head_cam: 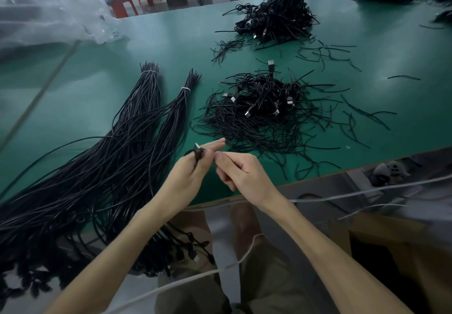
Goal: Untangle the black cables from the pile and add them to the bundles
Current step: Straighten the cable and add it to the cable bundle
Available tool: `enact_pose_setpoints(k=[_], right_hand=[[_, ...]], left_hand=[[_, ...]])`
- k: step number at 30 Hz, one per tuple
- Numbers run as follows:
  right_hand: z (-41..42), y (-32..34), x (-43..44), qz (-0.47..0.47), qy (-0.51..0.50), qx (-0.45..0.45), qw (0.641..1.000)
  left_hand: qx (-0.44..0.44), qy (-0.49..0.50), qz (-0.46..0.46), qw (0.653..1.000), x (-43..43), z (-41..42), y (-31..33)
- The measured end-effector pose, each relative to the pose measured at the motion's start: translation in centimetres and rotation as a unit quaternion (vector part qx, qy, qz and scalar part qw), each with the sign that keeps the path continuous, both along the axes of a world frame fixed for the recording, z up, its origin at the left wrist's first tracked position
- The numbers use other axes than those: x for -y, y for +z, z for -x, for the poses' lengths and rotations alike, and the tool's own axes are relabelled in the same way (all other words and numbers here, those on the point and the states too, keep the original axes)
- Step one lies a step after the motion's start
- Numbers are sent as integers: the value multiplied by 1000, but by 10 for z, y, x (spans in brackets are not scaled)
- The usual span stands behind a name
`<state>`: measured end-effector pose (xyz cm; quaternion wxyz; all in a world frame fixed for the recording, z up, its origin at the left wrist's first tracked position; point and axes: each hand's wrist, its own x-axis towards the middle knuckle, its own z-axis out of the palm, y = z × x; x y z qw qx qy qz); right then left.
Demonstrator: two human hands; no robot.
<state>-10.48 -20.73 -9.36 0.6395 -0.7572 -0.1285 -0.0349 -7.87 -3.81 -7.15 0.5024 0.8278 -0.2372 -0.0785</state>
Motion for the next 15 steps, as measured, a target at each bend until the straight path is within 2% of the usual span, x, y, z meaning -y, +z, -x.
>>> enact_pose_setpoints(k=[3, 7, 11, 15], right_hand=[[0, 1, 1, 8, 1, -3, 1000], [-3, 0, 1, 9, -8, -8, 1000], [-4, 1, -1, 19, -15, -22, 999], [-6, 2, -2, 15, -25, -35, 999]], left_hand=[[-81, 34, 117, 989, 13, 2, 3], [-159, 60, 265, 949, 26, 7, 13], [-179, 78, 326, 925, 26, 9, 19], [-151, 92, 340, 923, 32, 14, 22]])
